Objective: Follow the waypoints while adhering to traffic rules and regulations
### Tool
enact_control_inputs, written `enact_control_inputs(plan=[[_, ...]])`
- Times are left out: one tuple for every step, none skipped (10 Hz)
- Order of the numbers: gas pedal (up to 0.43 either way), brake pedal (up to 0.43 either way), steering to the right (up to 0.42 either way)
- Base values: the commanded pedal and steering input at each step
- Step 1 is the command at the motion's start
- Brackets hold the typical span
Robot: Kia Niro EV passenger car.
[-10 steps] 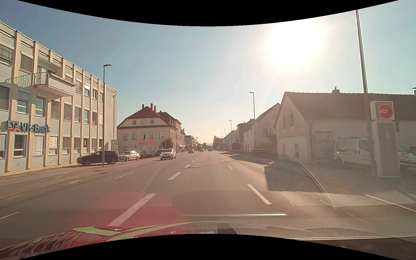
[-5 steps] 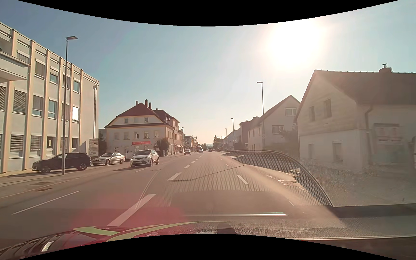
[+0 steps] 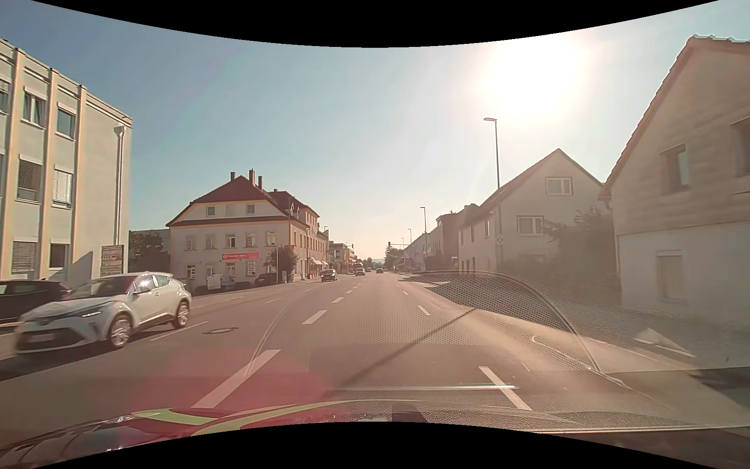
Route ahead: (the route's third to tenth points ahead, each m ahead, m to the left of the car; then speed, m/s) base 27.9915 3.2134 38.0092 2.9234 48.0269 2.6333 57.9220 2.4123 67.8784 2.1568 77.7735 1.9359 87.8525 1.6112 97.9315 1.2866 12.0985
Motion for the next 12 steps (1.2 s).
enact_control_inputs(plan=[[0.087,0.000,-0.003],[0.087,0.000,-0.003],[0.087,0.000,-0.003],[0.087,0.000,-0.003],[0.087,0.000,-0.003],[0.087,0.000,-0.003],[0.087,0.000,-0.003],[0.087,0.000,-0.003],[0.087,0.000,-0.003],[0.087,0.000,-0.003],[0.087,0.000,-0.003],[0.087,0.000,-0.003]])
